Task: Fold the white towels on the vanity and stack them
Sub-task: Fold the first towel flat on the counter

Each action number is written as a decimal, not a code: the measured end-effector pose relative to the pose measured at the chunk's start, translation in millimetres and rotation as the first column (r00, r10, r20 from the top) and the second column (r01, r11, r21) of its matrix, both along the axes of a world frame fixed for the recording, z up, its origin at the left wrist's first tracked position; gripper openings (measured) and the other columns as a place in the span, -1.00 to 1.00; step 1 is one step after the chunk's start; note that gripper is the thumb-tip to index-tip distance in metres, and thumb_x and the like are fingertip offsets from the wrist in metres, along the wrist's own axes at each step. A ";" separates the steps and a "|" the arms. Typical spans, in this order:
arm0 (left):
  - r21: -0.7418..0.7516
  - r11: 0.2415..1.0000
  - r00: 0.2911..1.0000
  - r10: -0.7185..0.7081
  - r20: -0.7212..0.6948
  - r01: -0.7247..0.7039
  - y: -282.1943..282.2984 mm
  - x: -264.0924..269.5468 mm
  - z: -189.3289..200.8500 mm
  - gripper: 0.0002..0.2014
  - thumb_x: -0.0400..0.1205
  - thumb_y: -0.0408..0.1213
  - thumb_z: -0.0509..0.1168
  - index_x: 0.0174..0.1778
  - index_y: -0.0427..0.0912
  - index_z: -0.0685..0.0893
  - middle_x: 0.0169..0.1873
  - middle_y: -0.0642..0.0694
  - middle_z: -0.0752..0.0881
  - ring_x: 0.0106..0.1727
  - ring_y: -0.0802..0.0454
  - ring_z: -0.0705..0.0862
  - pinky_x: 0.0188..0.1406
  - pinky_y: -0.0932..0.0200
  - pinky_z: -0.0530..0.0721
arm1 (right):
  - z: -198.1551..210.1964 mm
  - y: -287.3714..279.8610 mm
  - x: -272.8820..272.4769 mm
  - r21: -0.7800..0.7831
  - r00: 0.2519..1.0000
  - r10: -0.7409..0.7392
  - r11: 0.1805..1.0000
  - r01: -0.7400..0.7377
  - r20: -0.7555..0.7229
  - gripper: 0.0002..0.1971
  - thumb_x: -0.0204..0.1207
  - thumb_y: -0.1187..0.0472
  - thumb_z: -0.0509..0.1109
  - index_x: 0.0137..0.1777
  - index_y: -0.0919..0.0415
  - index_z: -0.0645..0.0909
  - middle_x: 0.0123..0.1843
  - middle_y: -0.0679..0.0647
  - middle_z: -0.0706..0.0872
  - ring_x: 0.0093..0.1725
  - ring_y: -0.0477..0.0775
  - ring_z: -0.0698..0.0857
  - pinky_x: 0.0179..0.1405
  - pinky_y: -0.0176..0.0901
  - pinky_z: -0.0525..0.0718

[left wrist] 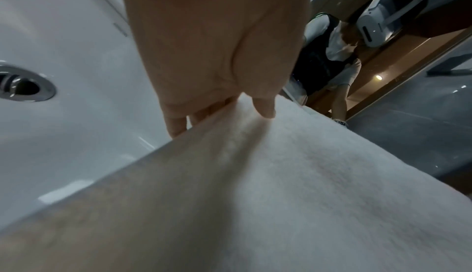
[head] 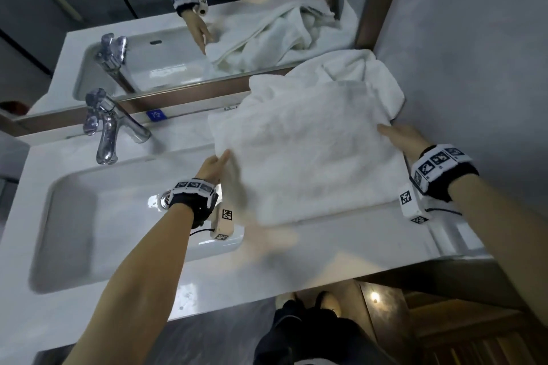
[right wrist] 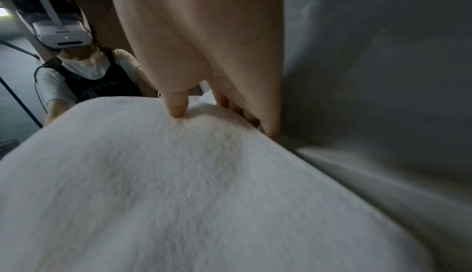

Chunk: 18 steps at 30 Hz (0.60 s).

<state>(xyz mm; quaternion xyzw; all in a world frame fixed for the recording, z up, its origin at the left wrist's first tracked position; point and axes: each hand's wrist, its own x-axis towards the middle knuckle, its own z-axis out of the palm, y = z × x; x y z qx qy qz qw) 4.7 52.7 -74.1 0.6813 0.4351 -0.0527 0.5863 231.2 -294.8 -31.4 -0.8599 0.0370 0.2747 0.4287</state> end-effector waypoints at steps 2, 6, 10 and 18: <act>-0.052 0.999 0.998 0.013 0.057 -0.010 -6.8 -8.5 -6.9 -0.58 0.71 -0.11 0.16 0.24 -0.44 0.56 -0.09 -0.22 0.65 0.05 -0.13 0.61 -0.02 0.03 0.58 | -6.5 -9.2 -10.3 0.054 0.999 0.009 0.999 -0.007 -0.035 -0.58 0.53 -0.07 0.37 0.21 0.26 0.63 0.22 0.27 0.71 0.15 0.24 0.70 0.26 0.09 0.64; 0.013 0.997 0.983 0.079 0.168 -0.082 -18.3 -10.5 0.0 -0.71 0.71 -0.19 0.18 0.16 -0.37 0.57 -0.16 -0.19 0.67 -0.14 -0.11 0.63 -0.19 0.07 0.59 | -10.2 -21.3 -20.8 0.044 0.990 0.036 0.998 -0.042 0.136 -0.66 0.64 0.13 0.25 0.26 0.37 0.59 0.24 0.34 0.68 0.17 0.29 0.67 0.05 -0.10 0.54; 0.207 0.970 0.971 0.077 0.228 -0.125 -21.3 -7.4 9.2 -0.84 0.69 -0.20 0.18 0.10 -0.20 0.46 -0.09 -0.05 0.63 -0.11 0.02 0.62 -0.18 0.19 0.58 | -4.0 -26.9 -23.1 0.031 0.958 0.020 0.999 -0.031 0.287 -0.69 0.66 0.14 0.18 0.17 0.39 0.58 0.18 0.36 0.68 0.19 0.33 0.64 0.01 -0.16 0.45; 0.139 0.987 0.994 -0.091 0.067 0.081 -29.0 -49.8 -15.0 -0.76 0.69 -0.15 0.22 0.08 -0.27 0.62 -0.04 -0.13 0.65 -0.06 0.02 0.62 -0.03 0.20 0.59 | -34.2 -50.6 -47.8 -0.094 0.983 0.045 0.995 -0.029 0.181 -0.59 0.64 0.08 0.16 -0.42 0.26 0.37 -0.28 0.22 0.46 -0.19 0.10 0.44 -0.18 -0.08 0.36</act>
